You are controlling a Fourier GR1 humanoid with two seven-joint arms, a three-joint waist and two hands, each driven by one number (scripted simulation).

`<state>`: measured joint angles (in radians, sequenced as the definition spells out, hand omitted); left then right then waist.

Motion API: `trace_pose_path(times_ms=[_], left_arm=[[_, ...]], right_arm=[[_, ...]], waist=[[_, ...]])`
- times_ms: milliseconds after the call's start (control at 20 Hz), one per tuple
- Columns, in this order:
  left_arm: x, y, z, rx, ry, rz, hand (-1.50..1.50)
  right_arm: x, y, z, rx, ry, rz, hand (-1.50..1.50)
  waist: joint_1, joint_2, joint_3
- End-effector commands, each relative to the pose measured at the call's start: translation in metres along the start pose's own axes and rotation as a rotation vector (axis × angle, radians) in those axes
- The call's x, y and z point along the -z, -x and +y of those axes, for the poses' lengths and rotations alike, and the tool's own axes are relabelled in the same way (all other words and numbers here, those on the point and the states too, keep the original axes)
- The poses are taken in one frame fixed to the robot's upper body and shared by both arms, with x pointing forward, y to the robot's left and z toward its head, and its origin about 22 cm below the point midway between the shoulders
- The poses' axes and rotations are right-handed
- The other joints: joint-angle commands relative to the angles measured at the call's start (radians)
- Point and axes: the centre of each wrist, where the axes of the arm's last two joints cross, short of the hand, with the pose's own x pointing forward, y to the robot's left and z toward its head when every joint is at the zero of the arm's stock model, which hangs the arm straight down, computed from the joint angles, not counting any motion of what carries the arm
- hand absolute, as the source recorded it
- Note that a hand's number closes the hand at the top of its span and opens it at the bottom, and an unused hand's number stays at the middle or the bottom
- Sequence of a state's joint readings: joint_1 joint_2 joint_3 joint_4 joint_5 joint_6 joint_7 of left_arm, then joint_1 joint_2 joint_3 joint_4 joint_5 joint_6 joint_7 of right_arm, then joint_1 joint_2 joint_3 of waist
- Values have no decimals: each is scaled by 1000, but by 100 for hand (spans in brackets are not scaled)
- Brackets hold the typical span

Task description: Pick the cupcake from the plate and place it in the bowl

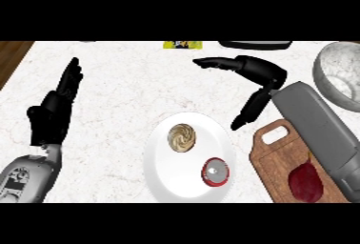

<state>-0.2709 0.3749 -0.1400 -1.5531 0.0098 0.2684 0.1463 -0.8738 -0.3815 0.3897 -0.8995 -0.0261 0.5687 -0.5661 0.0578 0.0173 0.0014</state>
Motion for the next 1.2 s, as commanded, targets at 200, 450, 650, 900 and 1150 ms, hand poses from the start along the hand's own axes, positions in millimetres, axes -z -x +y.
trace_pose_path(times_ms=[200, 450, 650, 900, 1150], left_arm=[[1, 0, 15, 7, -29, 8, 0], [-10, 10, 8, 19, -23, 42, 0], [-16, 21, 24, 3, -19, 14, 0], [-15, 13, 6, 32, -40, 26, 0], [3, 5, -6, 10, -45, 37, 0]], right_arm=[[45, -3, 16, -212, -335, 52, -150], [78, -17, 24, -231, -461, 87, -150], [93, -6, 43, -267, -525, 99, -150], [117, -12, 84, -364, -630, 160, -150], [109, -1, 78, -416, -642, 248, -150]], waist=[[-17, -8, -1], [-34, -15, -1], [-26, -12, -2], [-44, -17, -2], [-54, -16, -1]])
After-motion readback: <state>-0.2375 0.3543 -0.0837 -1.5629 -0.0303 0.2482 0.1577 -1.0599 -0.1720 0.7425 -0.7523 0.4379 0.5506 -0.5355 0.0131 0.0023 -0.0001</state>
